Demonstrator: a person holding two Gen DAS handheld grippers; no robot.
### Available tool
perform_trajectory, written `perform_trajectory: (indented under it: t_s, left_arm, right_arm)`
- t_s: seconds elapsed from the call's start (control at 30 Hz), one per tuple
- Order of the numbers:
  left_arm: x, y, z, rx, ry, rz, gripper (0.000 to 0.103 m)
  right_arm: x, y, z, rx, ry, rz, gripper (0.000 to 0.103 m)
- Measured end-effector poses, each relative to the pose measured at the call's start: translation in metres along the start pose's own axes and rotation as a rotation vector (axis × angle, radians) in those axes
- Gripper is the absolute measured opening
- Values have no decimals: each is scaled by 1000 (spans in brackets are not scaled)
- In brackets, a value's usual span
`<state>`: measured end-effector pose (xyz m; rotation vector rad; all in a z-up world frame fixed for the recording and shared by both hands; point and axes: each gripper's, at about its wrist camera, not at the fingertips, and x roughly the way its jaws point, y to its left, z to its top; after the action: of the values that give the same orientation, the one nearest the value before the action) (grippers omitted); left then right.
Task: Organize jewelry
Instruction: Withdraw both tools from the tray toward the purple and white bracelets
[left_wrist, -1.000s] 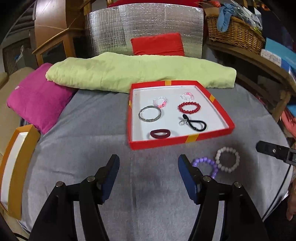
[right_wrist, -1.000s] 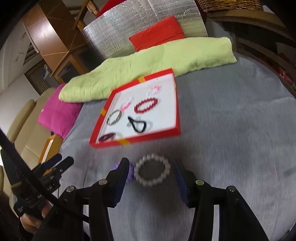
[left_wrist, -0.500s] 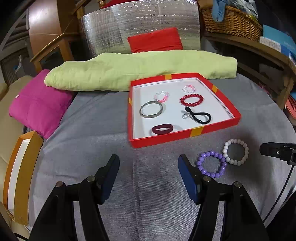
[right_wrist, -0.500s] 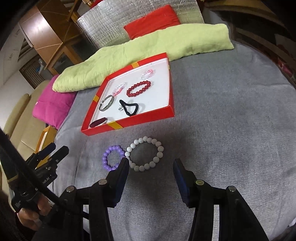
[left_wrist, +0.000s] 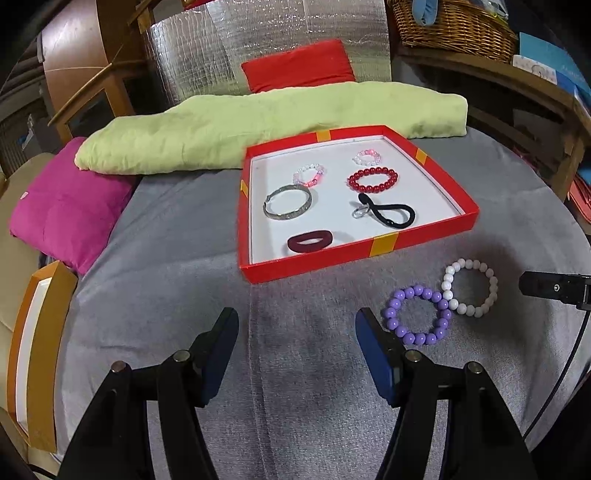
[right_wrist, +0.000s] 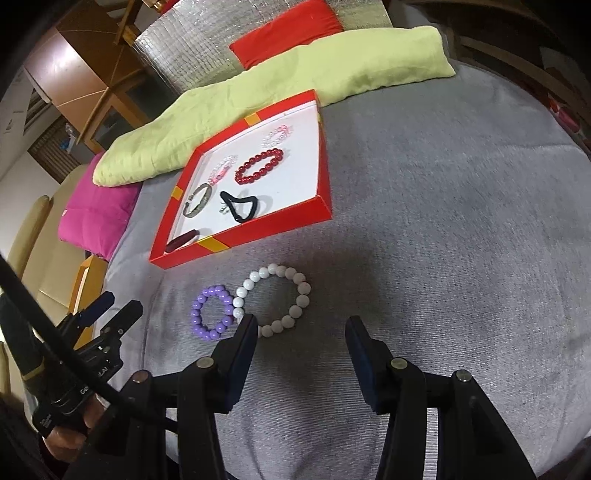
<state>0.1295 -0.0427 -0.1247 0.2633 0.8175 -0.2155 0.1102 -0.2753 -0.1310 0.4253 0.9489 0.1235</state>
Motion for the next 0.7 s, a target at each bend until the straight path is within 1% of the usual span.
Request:
perform_trajectory:
  t_s: [0.27,0.4,0.5,0.63,0.7]
  left_arm:
    - [4,-6,-1,-5,21,-32,67]
    - [5,-12,1,-17,31,-106,67]
    - [6,-19,0,-4,38,-145,67]
    - [10,-29,-1,9,52,-178,67]
    - [14,-34,-2,19,64,-180,67]
  right_arm:
    - [3,-6,0,8,7,-15,53]
    - [5,-6,0,10,10,-21,53]
    - [5,-5,1,14,6,-15,53]
    - [6,-3,0,7,8,-15,53]
    - [5,-4,1,12,7,-16,53]
